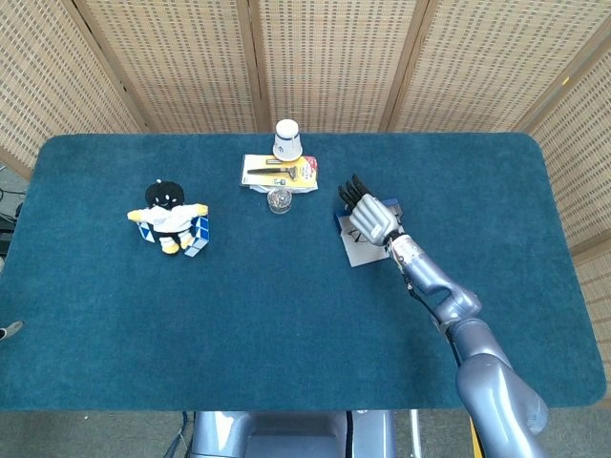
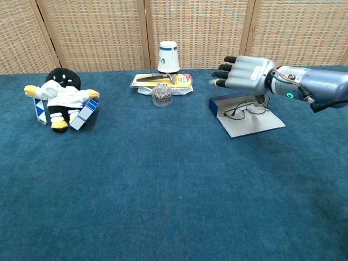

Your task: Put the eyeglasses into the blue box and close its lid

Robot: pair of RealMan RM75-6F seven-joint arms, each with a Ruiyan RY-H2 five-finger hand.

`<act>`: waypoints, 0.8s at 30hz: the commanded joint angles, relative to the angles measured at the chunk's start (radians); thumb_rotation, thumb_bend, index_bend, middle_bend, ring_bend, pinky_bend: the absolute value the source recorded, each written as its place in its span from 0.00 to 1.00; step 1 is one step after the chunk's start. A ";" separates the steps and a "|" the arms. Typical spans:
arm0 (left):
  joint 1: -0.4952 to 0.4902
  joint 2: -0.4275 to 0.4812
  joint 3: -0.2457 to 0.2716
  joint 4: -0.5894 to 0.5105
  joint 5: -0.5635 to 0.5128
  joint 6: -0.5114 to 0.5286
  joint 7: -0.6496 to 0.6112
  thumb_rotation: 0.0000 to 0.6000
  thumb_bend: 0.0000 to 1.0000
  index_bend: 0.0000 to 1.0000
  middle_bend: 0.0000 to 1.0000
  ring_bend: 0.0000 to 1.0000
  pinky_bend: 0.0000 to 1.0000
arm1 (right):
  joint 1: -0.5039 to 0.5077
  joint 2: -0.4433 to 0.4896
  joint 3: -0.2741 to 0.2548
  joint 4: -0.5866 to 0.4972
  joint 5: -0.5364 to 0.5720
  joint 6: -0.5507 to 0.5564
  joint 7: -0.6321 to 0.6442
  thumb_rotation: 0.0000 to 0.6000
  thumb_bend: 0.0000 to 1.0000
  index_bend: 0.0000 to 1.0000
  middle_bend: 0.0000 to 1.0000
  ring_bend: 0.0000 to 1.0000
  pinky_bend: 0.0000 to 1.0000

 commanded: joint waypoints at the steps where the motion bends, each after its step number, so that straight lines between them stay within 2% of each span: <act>1: 0.001 0.001 0.001 -0.001 0.002 0.002 0.000 1.00 0.00 0.00 0.00 0.00 0.00 | -0.008 0.001 0.023 -0.007 0.029 0.017 -0.002 1.00 0.07 0.00 0.00 0.00 0.04; 7: 0.003 0.002 0.003 -0.002 0.010 0.005 -0.004 1.00 0.00 0.00 0.00 0.00 0.00 | -0.018 0.043 0.048 -0.077 0.065 0.044 0.027 1.00 0.13 0.00 0.00 0.00 0.04; 9: 0.003 0.002 0.004 -0.003 0.011 0.006 -0.004 1.00 0.00 0.00 0.00 0.00 0.00 | -0.019 0.066 0.056 -0.117 0.078 0.039 0.045 1.00 0.19 0.00 0.00 0.00 0.04; 12: 0.004 0.004 0.005 -0.006 0.015 0.008 -0.006 1.00 0.00 0.00 0.00 0.00 0.00 | -0.016 0.115 0.079 -0.207 0.109 0.014 0.078 1.00 0.47 0.01 0.00 0.00 0.04; 14: 0.005 0.004 0.005 -0.007 0.016 0.009 -0.008 1.00 0.00 0.00 0.00 0.00 0.00 | -0.013 0.154 0.113 -0.290 0.152 -0.018 0.131 1.00 0.79 0.06 0.00 0.00 0.04; 16: 0.005 0.005 0.005 -0.007 0.017 0.008 -0.010 1.00 0.00 0.00 0.00 0.00 0.00 | -0.006 0.193 0.152 -0.373 0.202 -0.067 0.194 1.00 0.97 0.10 0.00 0.00 0.04; 19: 0.004 0.006 0.004 -0.005 0.016 0.006 -0.015 1.00 0.00 0.00 0.00 0.00 0.00 | 0.008 0.227 0.210 -0.446 0.283 -0.145 0.270 1.00 1.00 0.14 0.03 0.00 0.04; 24: 0.005 0.009 0.002 -0.003 0.013 0.005 -0.024 1.00 0.00 0.00 0.00 0.00 0.00 | 0.044 0.216 0.277 -0.435 0.400 -0.259 0.294 1.00 1.00 0.18 0.06 0.00 0.04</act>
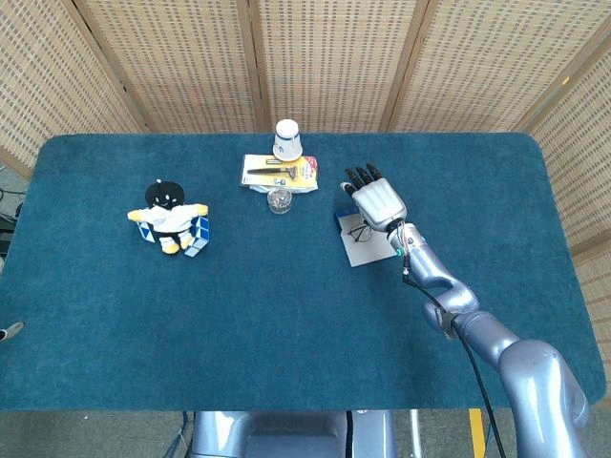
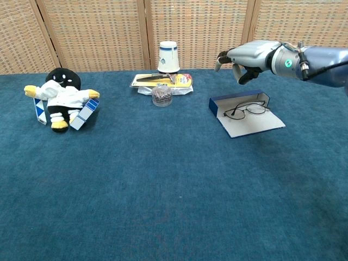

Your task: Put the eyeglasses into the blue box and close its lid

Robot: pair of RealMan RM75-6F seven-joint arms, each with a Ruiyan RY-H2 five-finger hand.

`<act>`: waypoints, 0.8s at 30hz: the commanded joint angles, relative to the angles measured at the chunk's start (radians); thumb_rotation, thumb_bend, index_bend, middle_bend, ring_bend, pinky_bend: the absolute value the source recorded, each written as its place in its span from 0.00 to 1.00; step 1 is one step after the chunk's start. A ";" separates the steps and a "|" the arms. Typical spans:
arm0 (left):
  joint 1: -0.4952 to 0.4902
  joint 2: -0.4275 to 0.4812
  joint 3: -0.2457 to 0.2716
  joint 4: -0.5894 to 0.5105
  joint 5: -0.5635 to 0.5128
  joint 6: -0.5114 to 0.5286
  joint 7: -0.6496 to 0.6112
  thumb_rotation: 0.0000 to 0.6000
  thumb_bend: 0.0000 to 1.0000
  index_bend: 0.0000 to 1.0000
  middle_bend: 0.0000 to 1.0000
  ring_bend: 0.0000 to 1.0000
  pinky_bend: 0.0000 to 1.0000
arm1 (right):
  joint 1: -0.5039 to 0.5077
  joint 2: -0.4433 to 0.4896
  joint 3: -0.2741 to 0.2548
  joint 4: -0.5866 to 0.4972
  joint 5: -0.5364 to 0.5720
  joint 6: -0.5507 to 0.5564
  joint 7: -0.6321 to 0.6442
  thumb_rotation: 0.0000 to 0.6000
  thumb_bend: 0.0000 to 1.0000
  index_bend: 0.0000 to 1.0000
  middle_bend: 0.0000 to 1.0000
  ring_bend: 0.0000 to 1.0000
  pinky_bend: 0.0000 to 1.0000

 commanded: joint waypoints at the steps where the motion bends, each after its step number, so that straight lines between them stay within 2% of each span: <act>1: -0.001 0.002 -0.001 0.002 -0.001 -0.003 -0.004 1.00 0.00 0.00 0.00 0.00 0.00 | 0.040 -0.003 0.070 0.009 0.108 -0.103 0.026 1.00 1.00 0.19 0.07 0.00 0.04; 5: -0.005 0.001 -0.003 0.008 -0.012 -0.016 -0.010 1.00 0.00 0.00 0.00 0.00 0.00 | 0.070 -0.043 0.077 0.075 0.157 -0.175 0.004 1.00 1.00 0.25 0.15 0.00 0.04; 16: -0.022 -0.001 -0.004 0.017 -0.029 -0.059 -0.013 1.00 0.00 0.00 0.00 0.00 0.00 | 0.092 -0.127 0.068 0.217 0.217 -0.276 -0.007 1.00 1.00 0.25 0.18 0.00 0.04; 20: -0.022 -0.001 -0.004 0.014 -0.032 -0.058 -0.011 1.00 0.00 0.00 0.00 0.00 0.00 | 0.096 -0.142 0.059 0.247 0.219 -0.300 -0.010 1.00 1.00 0.25 0.23 0.03 0.04; 22: -0.022 -0.001 -0.005 0.013 -0.033 -0.055 -0.008 1.00 0.00 0.00 0.00 0.00 0.00 | 0.099 -0.144 0.053 0.256 0.222 -0.328 -0.011 1.00 1.00 0.25 0.25 0.06 0.08; 24: -0.022 -0.002 -0.004 0.012 -0.034 -0.054 -0.007 1.00 0.00 0.00 0.00 0.00 0.00 | 0.101 -0.141 0.046 0.258 0.222 -0.350 -0.015 1.00 1.00 0.25 0.25 0.10 0.17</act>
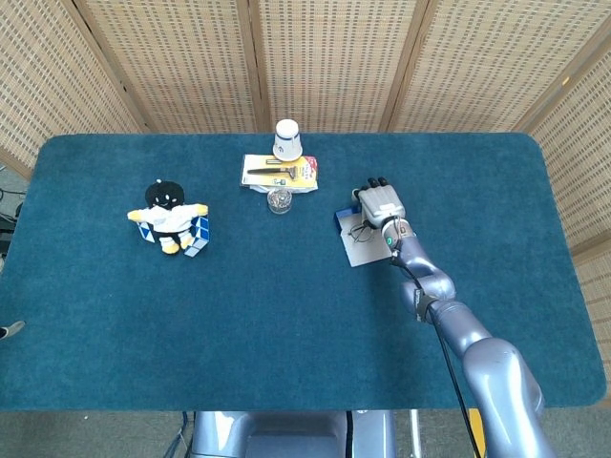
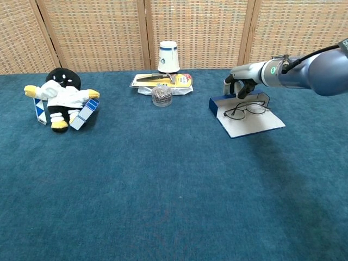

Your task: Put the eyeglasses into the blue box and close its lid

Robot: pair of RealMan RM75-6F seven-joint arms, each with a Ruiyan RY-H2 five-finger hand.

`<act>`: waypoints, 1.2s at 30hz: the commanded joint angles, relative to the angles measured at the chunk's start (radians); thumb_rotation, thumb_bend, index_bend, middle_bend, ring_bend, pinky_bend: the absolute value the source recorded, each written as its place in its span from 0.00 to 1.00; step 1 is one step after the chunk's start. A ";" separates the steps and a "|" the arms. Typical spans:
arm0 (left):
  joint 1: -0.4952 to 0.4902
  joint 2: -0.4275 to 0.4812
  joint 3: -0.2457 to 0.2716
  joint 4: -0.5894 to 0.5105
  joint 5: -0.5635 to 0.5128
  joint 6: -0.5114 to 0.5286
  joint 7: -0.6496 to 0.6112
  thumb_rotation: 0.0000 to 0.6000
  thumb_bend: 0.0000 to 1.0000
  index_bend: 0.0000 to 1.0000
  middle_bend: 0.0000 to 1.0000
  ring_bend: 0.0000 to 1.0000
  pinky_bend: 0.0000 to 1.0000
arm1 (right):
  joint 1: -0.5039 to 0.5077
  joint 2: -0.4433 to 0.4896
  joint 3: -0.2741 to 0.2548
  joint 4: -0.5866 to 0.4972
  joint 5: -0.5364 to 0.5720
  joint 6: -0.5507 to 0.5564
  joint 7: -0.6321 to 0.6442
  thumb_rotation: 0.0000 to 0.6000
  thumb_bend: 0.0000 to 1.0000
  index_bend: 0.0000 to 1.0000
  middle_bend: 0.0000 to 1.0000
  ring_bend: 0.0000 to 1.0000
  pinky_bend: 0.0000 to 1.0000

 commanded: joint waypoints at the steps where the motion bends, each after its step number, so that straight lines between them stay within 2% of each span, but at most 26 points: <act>1: 0.000 -0.001 0.001 -0.001 0.000 0.000 0.002 1.00 0.00 0.00 0.00 0.00 0.00 | 0.003 0.002 -0.013 0.006 0.001 -0.033 -0.005 1.00 1.00 0.25 0.25 0.12 0.22; 5: 0.000 -0.001 0.002 -0.005 0.007 0.003 0.005 1.00 0.00 0.00 0.00 0.00 0.00 | -0.001 0.024 -0.024 -0.011 0.005 -0.068 -0.009 1.00 1.00 0.25 0.26 0.17 0.30; 10: 0.004 0.001 0.006 -0.012 0.019 0.016 0.006 1.00 0.00 0.00 0.00 0.00 0.00 | -0.010 0.062 -0.036 -0.035 0.021 -0.107 -0.011 1.00 1.00 0.26 0.27 0.17 0.34; 15: 0.009 0.004 0.011 -0.021 0.040 0.030 0.006 1.00 0.00 0.00 0.00 0.00 0.00 | -0.046 0.128 -0.059 -0.122 0.035 -0.102 -0.020 1.00 1.00 0.26 0.27 0.18 0.35; 23: 0.021 0.011 0.020 -0.032 0.081 0.056 -0.008 1.00 0.00 0.00 0.00 0.00 0.00 | -0.125 0.296 -0.125 -0.426 0.070 -0.012 -0.068 1.00 1.00 0.26 0.27 0.19 0.37; 27: 0.027 0.014 0.026 -0.036 0.100 0.067 -0.017 1.00 0.00 0.00 0.00 0.00 0.00 | -0.145 0.351 -0.153 -0.540 0.107 0.050 -0.107 1.00 1.00 0.26 0.27 0.19 0.37; 36: 0.042 0.022 0.035 -0.042 0.136 0.098 -0.037 1.00 0.00 0.00 0.00 0.00 0.00 | -0.164 0.468 -0.235 -0.800 0.246 0.195 -0.247 1.00 1.00 0.26 0.26 0.19 0.37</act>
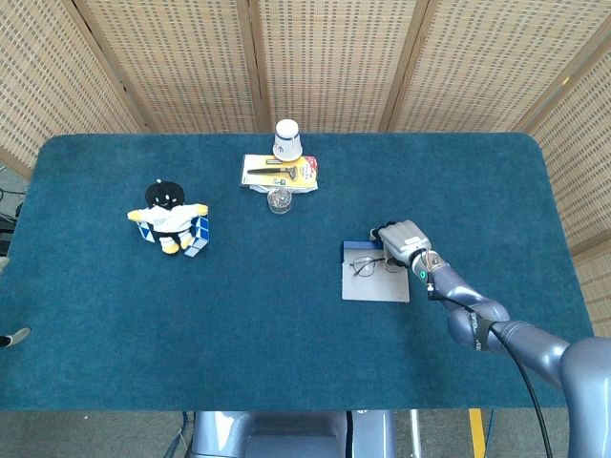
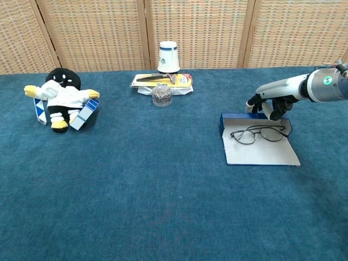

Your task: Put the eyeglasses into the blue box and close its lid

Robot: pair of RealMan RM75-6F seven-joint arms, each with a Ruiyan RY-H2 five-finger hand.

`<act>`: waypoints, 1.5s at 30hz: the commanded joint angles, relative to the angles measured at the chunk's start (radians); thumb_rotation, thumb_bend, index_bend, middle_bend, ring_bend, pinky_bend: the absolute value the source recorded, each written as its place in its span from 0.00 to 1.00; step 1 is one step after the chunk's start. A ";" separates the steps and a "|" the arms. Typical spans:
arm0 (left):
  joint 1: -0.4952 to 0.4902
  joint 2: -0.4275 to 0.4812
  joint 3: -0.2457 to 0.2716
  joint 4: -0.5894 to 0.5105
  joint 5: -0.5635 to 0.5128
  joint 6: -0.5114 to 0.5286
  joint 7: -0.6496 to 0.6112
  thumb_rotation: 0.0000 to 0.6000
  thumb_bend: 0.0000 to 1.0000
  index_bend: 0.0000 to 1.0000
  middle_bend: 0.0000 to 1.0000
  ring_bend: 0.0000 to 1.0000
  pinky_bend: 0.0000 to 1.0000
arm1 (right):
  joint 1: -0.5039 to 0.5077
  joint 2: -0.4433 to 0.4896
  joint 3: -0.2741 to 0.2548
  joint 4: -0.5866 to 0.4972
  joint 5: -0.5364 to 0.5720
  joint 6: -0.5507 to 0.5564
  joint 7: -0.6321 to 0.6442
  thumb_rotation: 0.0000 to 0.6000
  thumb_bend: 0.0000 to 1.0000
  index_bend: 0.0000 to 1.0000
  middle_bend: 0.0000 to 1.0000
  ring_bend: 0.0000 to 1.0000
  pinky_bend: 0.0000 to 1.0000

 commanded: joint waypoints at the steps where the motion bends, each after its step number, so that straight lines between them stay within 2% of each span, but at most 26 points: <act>1: 0.003 0.001 0.004 -0.003 0.008 0.005 -0.002 1.00 0.00 0.00 0.00 0.00 0.00 | -0.010 0.062 -0.055 -0.114 0.086 0.087 -0.089 1.00 1.00 0.26 0.26 0.19 0.37; 6: 0.006 0.003 0.007 -0.007 0.020 0.014 -0.002 1.00 0.00 0.00 0.00 0.00 0.00 | -0.018 0.101 -0.095 -0.228 0.148 0.175 -0.161 1.00 1.00 0.26 0.24 0.19 0.37; 11: 0.010 0.003 0.011 -0.012 0.028 0.022 0.000 1.00 0.00 0.00 0.00 0.00 0.00 | -0.023 0.125 -0.121 -0.310 0.169 0.218 -0.198 1.00 1.00 0.26 0.24 0.19 0.37; 21: 0.017 0.005 0.016 -0.016 0.041 0.036 -0.004 1.00 0.00 0.00 0.00 0.00 0.00 | -0.036 0.123 -0.135 -0.358 0.140 0.261 -0.209 1.00 1.00 0.26 0.22 0.19 0.37; 24: 0.019 0.006 0.017 -0.016 0.043 0.039 -0.007 1.00 0.00 0.00 0.00 0.00 0.00 | -0.038 0.125 -0.135 -0.360 0.139 0.258 -0.204 1.00 1.00 0.24 0.16 0.17 0.35; 25: 0.019 0.006 0.017 -0.016 0.043 0.040 -0.008 1.00 0.00 0.00 0.00 0.00 0.00 | -0.039 0.126 -0.135 -0.361 0.137 0.258 -0.203 1.00 0.97 0.22 0.10 0.14 0.30; 27: 0.020 0.006 0.017 -0.015 0.045 0.042 -0.011 1.00 0.00 0.00 0.00 0.00 0.00 | -0.046 0.132 -0.128 -0.371 0.127 0.258 -0.181 1.00 0.81 0.19 0.02 0.05 0.18; 28: 0.020 0.006 0.017 -0.014 0.046 0.042 -0.012 1.00 0.00 0.00 0.00 0.00 0.00 | -0.051 0.134 -0.124 -0.373 0.119 0.263 -0.171 1.00 0.68 0.18 0.00 0.02 0.13; 29: 0.021 0.006 0.017 -0.014 0.047 0.043 -0.012 1.00 0.00 0.00 0.00 0.00 0.00 | -0.061 0.135 -0.115 -0.375 0.098 0.282 -0.156 1.00 0.56 0.16 0.00 0.00 0.12; 32: 0.020 0.006 0.018 -0.013 0.049 0.043 -0.013 1.00 0.00 0.00 0.00 0.00 0.00 | -0.095 0.135 -0.095 -0.383 0.028 0.348 -0.115 1.00 0.41 0.11 0.00 0.00 0.10; 39: 0.019 0.005 0.020 -0.014 0.055 0.044 -0.009 1.00 0.00 0.00 0.00 0.00 0.00 | -0.191 0.126 -0.081 -0.397 -0.171 0.530 -0.010 1.00 0.35 0.07 0.00 0.00 0.10; 45: 0.019 0.005 0.020 -0.013 0.058 0.045 -0.009 1.00 0.00 0.00 0.00 0.00 0.00 | -0.228 0.089 -0.100 -0.363 -0.258 0.568 0.028 1.00 0.34 0.07 0.00 0.00 0.10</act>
